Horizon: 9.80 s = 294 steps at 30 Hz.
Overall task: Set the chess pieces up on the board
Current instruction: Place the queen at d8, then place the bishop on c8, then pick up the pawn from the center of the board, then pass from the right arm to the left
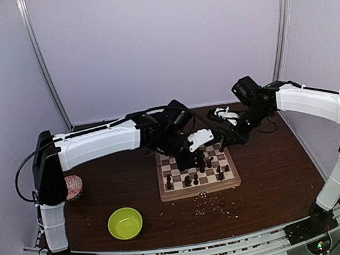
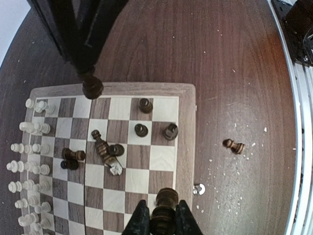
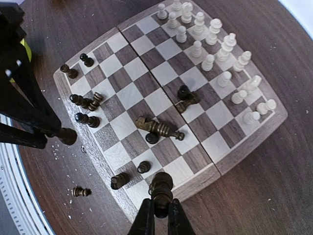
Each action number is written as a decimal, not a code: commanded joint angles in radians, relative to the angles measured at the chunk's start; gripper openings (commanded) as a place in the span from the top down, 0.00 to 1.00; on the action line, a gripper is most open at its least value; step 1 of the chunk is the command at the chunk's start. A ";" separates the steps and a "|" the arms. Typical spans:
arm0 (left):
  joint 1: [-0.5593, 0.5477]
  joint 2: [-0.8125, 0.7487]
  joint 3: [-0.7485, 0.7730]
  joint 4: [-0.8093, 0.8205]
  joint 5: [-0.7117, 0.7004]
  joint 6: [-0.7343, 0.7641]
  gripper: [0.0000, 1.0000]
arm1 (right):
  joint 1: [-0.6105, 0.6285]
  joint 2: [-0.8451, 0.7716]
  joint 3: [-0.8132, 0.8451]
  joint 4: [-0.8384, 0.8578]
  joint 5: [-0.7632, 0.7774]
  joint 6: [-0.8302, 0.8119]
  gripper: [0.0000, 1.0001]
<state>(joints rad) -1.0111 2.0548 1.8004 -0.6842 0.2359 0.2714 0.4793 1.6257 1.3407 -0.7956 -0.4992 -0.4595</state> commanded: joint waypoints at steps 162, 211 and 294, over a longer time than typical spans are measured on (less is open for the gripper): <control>0.210 -0.501 -0.535 0.407 -0.101 -0.299 0.53 | 0.106 0.049 -0.379 0.085 0.276 -0.564 0.64; 0.210 -0.518 -0.584 0.448 -0.064 -0.300 0.54 | 0.202 -0.030 -0.493 0.077 0.360 -0.452 0.88; 0.058 -0.217 -0.490 0.856 0.345 -0.418 0.87 | 0.090 -0.025 0.036 -0.111 -0.330 -0.002 0.78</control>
<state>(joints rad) -0.9493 1.8534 1.2724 0.2100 0.5613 -0.1890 0.5716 1.6238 1.3884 -0.9062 -0.8299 -0.4438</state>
